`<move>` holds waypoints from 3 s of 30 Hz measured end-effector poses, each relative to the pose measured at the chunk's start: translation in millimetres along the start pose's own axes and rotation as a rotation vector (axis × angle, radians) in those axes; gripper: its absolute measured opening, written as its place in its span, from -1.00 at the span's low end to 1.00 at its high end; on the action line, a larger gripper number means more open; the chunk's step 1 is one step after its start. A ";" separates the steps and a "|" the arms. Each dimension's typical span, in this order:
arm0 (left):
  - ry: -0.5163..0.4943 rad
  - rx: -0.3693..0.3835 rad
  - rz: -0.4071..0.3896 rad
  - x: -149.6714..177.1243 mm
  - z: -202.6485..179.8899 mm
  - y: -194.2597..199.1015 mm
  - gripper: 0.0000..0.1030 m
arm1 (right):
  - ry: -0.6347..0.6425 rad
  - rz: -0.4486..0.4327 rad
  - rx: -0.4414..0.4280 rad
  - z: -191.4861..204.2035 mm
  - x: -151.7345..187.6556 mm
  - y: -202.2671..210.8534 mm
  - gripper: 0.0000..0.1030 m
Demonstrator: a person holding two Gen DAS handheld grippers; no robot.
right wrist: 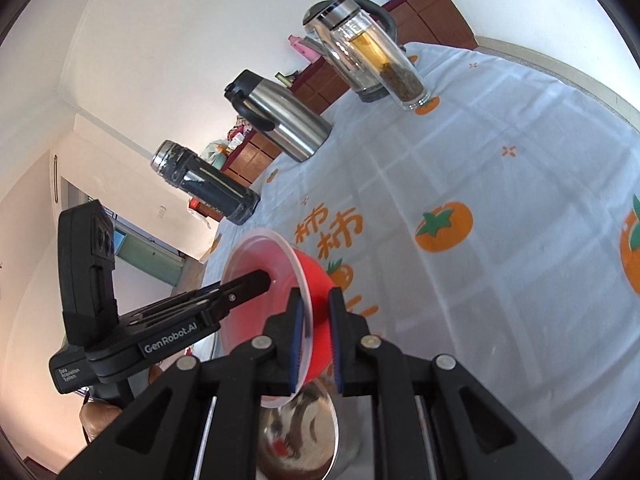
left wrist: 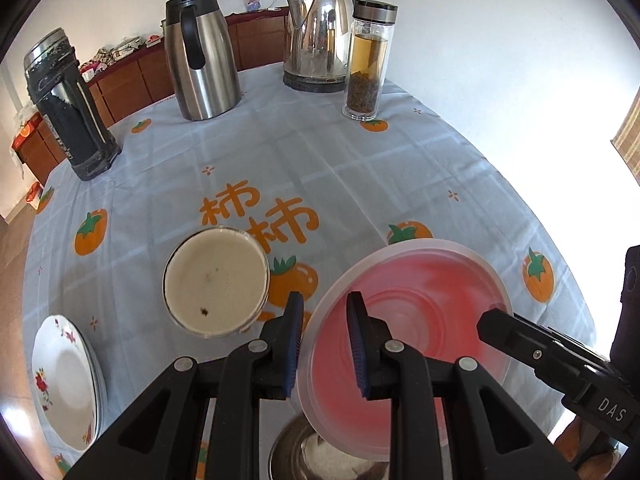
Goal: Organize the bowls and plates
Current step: 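Lift the red bowl with the right gripper and carry it over the steel bowl, then lower the red bowl into the steel bowl and open the right gripper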
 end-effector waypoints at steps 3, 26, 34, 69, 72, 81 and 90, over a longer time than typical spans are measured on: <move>-0.006 -0.002 -0.011 7.7 0.7 14.9 -0.52 | 0.012 0.005 -0.003 9.2 7.7 9.1 -0.75; -0.088 -0.045 0.038 74.7 1.5 46.6 -0.50 | -0.013 0.083 0.021 19.1 75.9 43.0 -0.75; -0.107 -0.075 0.083 93.5 3.0 36.7 -0.46 | -0.019 0.120 0.046 11.9 92.6 39.3 -0.75; -0.071 -0.111 0.075 92.0 14.3 27.1 -0.39 | 0.127 0.062 0.086 17.5 86.5 32.9 -0.47; -0.031 -0.098 0.057 90.9 18.2 29.9 -0.39 | 0.127 0.050 0.095 15.4 84.9 35.0 -0.47; 0.016 -0.080 0.037 95.2 22.7 38.5 -0.39 | 0.187 0.060 0.079 22.2 95.6 43.5 -0.53; 0.033 -0.096 0.021 102.5 27.7 44.1 -0.39 | 0.170 0.093 0.067 18.4 113.4 34.0 -0.53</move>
Point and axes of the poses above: each gripper's, at about its wrist camera, not at the fingertips, and y roughly against the way its jaws point, z to its left, x to its underside, the point moved 8 cm from there along -y, roughly the way its jaws point, and after that the axes turned 14 degrees about -z, right-handed, at the moved point
